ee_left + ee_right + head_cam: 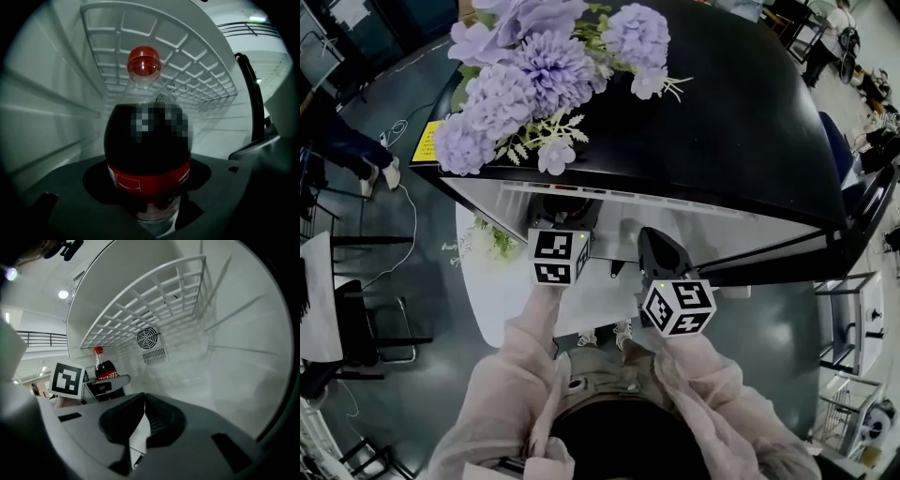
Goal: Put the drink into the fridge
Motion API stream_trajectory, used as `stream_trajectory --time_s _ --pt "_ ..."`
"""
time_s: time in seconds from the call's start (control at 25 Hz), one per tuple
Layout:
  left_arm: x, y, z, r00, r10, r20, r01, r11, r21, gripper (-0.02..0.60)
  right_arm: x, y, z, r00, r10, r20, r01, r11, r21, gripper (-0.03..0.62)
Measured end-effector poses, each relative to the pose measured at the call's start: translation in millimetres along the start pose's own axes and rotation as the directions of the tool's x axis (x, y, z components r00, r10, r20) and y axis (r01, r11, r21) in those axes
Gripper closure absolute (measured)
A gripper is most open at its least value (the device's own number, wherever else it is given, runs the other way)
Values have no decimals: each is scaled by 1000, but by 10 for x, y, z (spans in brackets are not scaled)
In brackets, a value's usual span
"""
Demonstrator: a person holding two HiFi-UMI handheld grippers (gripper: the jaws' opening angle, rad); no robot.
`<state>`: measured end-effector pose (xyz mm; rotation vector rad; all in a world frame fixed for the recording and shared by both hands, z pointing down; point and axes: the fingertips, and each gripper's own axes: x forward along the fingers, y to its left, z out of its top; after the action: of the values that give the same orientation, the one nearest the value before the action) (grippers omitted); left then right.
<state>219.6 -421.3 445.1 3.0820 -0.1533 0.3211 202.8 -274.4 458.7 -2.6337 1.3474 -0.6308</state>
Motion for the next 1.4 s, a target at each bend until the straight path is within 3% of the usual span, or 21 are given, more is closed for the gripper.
stream_trajectory --time_s 0.28,0.52,0.72,0.96,1.4 --pt "247 40 -49 1000 -19 6 19 1000 12 262 -27 -115 -53 999 -45 -11 45 999 16 582" --pt "390 64 -30 999 -39 18 38 997 68 262 -46 -228 -39 997 -80 -7 80 996 26 582" --pt "418 22 -20 995 -91 31 87 991 105 261 -32 -259 -50 996 -92 -6 92 995 32 582" --pt "408 -3 -21 993 -105 57 98 988 115 261 -33 -233 -89 996 -91 -10 91 995 49 582" --pt "413 -2 -24 996 -70 59 63 990 126 261 -136 -260 -115 995 -98 -15 99 994 55 582"
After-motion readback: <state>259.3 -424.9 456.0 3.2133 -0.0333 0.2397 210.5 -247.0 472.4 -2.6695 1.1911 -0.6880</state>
